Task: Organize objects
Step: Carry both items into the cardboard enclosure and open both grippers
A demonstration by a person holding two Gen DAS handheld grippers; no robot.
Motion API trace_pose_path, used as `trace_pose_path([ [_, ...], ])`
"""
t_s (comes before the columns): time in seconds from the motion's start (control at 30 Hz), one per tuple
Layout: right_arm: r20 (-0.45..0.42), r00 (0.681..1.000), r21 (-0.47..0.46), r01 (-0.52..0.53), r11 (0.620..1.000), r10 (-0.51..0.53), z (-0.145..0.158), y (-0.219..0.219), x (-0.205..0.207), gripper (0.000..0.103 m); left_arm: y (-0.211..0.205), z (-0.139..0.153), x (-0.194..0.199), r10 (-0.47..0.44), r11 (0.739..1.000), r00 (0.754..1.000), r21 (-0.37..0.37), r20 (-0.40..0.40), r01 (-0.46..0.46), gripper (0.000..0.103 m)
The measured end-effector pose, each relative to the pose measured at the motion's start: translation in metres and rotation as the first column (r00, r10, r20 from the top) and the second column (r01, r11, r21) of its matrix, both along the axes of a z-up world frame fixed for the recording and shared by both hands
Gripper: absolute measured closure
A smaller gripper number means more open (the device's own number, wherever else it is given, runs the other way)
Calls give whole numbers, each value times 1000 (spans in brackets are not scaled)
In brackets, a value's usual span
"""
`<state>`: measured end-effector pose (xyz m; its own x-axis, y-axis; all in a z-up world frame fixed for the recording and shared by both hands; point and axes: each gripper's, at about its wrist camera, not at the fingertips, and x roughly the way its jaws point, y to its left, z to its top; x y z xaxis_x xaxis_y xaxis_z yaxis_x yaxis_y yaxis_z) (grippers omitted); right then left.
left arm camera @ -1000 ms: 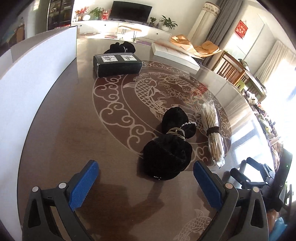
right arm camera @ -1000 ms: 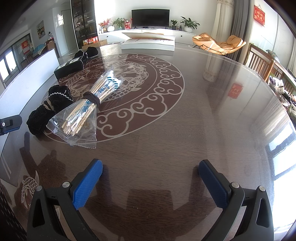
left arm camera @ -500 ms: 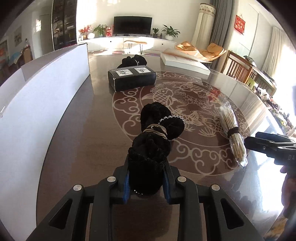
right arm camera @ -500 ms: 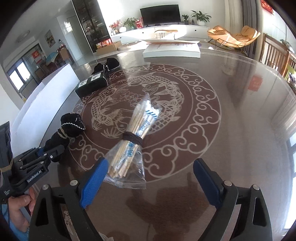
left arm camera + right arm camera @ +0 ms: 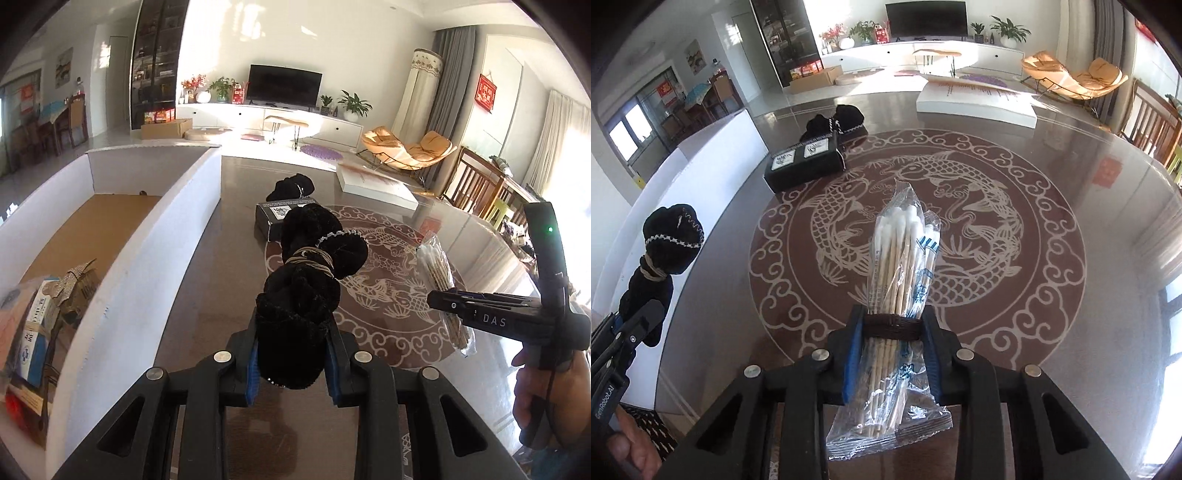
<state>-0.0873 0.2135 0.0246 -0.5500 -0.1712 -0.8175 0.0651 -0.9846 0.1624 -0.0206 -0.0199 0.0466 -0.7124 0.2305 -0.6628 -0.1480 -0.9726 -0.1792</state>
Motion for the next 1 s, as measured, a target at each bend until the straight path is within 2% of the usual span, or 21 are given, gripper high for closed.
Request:
trace_pose_path([
  [0.1,-89,992,-65,-100,993,94,45,-44,-4,73,-47,34,4,99,995,994,1,-47,-99,75],
  [0.2,-158,962,-108,-239,965,221,78,-109,-10,73,-104,53,9,233,972,971,-29,-55,-235,75],
  [0.33,-184,916,-159,-385,909,356,89,-200,-21,73,-169,48,15,392,918,920,-57,-2,-392,75],
  [0.43,-187,887,-170,-452,875,422,81,-258,-23,73,-194,35,14,432,901,901,-67,52,-428,74],
  [0.5,-171,873,-169,-482,860,456,70,-289,-23,73,-205,23,10,457,890,884,-63,98,-453,66],
  [0.53,-154,868,-163,-494,854,472,60,-303,-23,72,-208,17,6,464,886,877,-58,124,-461,50],
  [0.57,-133,863,-149,-503,851,487,52,-315,-24,70,-211,11,2,485,874,862,-69,150,-480,43],
  [0.6,-114,871,-121,-489,864,478,42,-321,-24,70,-216,5,0,533,846,828,-110,172,-522,36],
  [0.63,-98,877,-92,-478,873,470,34,-325,-26,62,-221,0,-2,562,827,804,-130,192,-547,29],
  [0.67,-90,883,-75,-467,881,461,28,-326,-27,52,-226,-5,-3,569,822,795,-122,210,-556,28],
  [0.7,-95,891,-74,-451,889,444,26,-322,-26,45,-231,-8,-2,563,825,794,-102,227,-556,23],
  [0.77,-127,901,-59,-424,904,414,25,-310,-22,18,-239,-11,2,551,826,797,-29,247,-562,15],
  [0.83,-170,901,-21,-407,913,398,26,-295,-17,15,-239,-11,3,552,820,796,13,248,-572,12],
  [0.9,-201,899,21,-394,919,390,28,-279,-10,14,-236,-10,4,548,824,802,12,238,-567,12],
  [1.0,-255,897,103,-346,933,361,23,-244,9,8,-221,-5,6,539,836,819,-3,198,-549,12],
])
